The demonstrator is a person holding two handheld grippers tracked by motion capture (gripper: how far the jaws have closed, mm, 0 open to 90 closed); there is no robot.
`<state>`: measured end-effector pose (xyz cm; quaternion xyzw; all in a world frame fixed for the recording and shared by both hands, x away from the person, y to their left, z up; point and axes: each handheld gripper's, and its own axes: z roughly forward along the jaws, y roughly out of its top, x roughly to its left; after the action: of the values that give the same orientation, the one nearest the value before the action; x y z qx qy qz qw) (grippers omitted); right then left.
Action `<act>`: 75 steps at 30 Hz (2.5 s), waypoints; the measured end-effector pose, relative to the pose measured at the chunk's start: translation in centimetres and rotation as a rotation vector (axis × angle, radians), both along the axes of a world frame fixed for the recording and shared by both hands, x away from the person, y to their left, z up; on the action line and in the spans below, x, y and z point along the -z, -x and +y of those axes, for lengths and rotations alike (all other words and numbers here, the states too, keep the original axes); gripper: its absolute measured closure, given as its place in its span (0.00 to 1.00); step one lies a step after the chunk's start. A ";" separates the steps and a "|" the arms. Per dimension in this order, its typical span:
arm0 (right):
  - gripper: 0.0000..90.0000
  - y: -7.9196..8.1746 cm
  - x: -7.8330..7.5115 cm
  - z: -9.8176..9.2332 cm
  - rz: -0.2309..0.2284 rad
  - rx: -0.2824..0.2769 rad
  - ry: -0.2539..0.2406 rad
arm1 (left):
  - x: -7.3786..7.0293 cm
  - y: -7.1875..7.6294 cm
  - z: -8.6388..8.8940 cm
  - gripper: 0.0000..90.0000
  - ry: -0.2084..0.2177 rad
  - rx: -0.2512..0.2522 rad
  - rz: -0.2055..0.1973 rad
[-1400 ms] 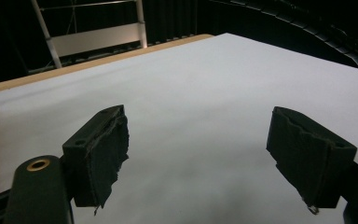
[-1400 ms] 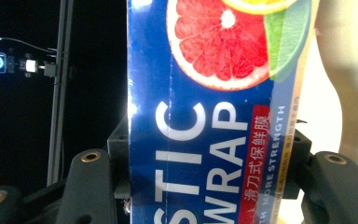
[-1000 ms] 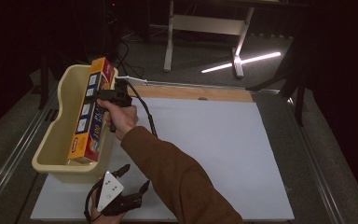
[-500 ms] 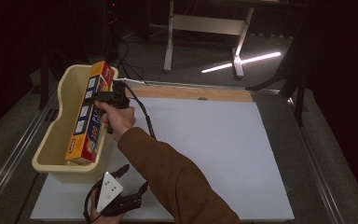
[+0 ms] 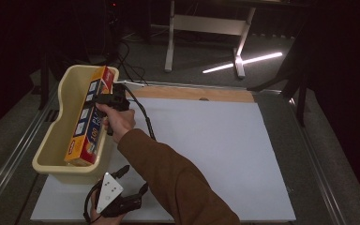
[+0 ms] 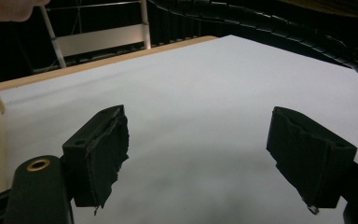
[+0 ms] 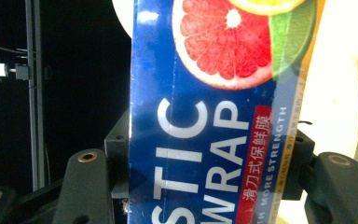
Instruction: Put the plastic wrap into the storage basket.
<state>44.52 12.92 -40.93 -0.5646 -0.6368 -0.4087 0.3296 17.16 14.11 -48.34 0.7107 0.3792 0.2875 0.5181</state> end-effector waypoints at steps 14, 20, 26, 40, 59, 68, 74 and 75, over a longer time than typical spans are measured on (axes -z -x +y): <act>0.38 -0.3 0.2 -0.1 -0.007 0.016 0.063 | 0.0 0.0 0.1 0.23 0.000 -0.001 -0.001; 0.42 -0.7 0.0 -0.8 -0.025 -0.008 0.058 | 0.1 0.0 -0.1 0.23 -0.003 0.003 0.001; 0.43 -0.8 0.1 -1.3 -0.029 -0.049 0.045 | 0.1 -0.1 -0.1 0.23 -0.005 0.002 0.002; 0.44 0.6 -2.5 -4.7 -0.284 -0.144 0.123 | 0.1 -0.2 -0.1 0.23 -0.006 -0.005 0.003; 0.41 6.6 -0.3 -17.5 -0.837 -0.172 0.448 | 0.3 -0.6 -0.2 0.23 -0.030 -0.024 0.031; 0.39 9.8 1.6 -22.3 -0.950 -0.167 0.570 | 0.4 -0.9 0.0 0.23 -0.034 -0.043 0.046; 0.37 11.7 3.2 -25.5 -1.005 -0.170 0.624 | 0.4 -1.1 0.1 0.23 -0.038 -0.046 0.052; 0.36 12.4 4.0 -26.6 -1.027 -0.176 0.644 | 0.4 -1.2 0.0 0.23 -0.037 -0.046 0.054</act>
<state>32.13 -13.68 -44.93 -0.3120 -0.8500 -0.3870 -0.1745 18.32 14.15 -48.78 0.7188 0.4039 0.2871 0.4877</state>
